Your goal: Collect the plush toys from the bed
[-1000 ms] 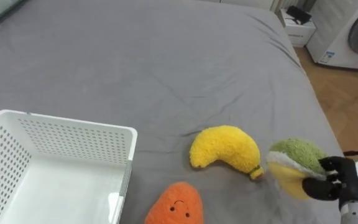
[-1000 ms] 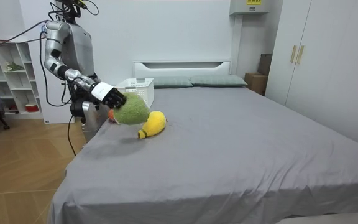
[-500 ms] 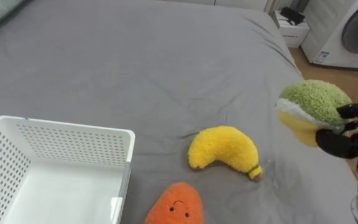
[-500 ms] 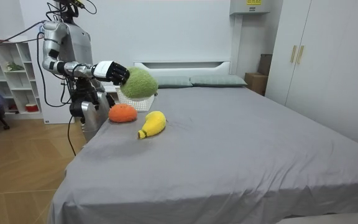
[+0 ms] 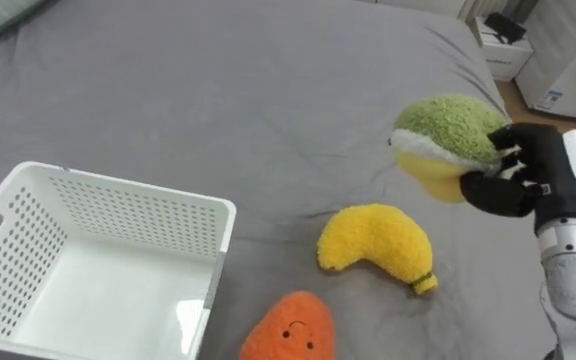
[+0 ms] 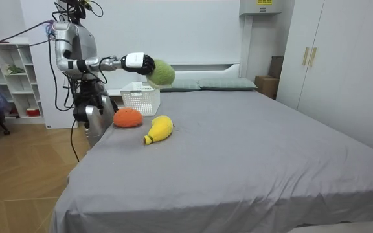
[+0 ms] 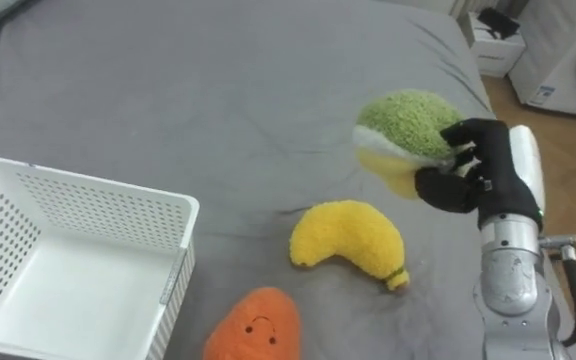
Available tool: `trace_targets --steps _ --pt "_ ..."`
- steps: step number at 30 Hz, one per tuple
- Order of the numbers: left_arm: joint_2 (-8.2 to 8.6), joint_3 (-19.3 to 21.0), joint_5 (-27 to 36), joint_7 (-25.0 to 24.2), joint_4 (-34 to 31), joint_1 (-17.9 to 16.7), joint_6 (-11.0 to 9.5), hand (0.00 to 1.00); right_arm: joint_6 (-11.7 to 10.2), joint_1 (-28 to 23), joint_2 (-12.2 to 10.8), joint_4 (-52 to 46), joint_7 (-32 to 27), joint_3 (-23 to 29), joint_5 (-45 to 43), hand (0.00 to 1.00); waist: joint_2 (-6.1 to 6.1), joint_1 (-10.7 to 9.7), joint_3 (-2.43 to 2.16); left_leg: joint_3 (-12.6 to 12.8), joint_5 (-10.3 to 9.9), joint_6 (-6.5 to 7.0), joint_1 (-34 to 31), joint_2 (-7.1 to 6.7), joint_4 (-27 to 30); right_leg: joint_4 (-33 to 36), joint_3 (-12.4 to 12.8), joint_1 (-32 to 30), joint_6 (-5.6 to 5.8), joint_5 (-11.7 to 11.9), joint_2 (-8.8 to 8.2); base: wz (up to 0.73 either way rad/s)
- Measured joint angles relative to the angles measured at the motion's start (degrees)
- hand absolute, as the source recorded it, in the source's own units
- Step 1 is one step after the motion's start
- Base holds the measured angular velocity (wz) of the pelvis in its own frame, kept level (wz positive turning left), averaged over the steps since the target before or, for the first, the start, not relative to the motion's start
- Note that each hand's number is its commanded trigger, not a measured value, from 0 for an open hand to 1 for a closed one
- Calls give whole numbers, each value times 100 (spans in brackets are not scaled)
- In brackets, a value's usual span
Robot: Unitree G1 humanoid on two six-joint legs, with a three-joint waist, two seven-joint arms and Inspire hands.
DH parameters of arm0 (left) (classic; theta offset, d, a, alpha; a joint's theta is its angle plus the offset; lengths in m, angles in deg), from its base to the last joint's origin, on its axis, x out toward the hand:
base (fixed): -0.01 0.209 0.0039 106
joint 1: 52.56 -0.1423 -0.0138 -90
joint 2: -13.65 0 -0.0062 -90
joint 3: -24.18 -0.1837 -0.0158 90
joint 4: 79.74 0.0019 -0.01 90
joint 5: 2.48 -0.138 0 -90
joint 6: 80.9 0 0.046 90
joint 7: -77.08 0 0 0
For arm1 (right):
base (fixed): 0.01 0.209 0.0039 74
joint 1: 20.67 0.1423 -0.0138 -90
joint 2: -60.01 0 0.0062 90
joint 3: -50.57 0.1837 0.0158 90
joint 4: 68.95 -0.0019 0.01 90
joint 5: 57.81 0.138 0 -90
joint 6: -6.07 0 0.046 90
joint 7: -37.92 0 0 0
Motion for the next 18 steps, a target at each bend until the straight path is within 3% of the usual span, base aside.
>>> trace_targets --steps 4,12,18 --pt "-14 -58 -23 0 4 -16 -1 0 10 419 28 -3 44 -243 -39 100 6 138 14 -134 0 0 3 -11 24 -18 -185 65 1 1 -17 17" --pt "-12 -68 -278 1 17 -72 4 0 16 434 23 -4 297 -816 -77 100 -15 357 9 -437 16 16 -179 -71 144 -23 -555 66 3 -1 -79 18" --pt "-22 -238 -268 4 -2 -76 18 0 19 435 -8 -19 595 -1232 -173 100 -13 608 9 -493 45 24 -198 -97 160 -16 -582 73 6 -3 -96 7"
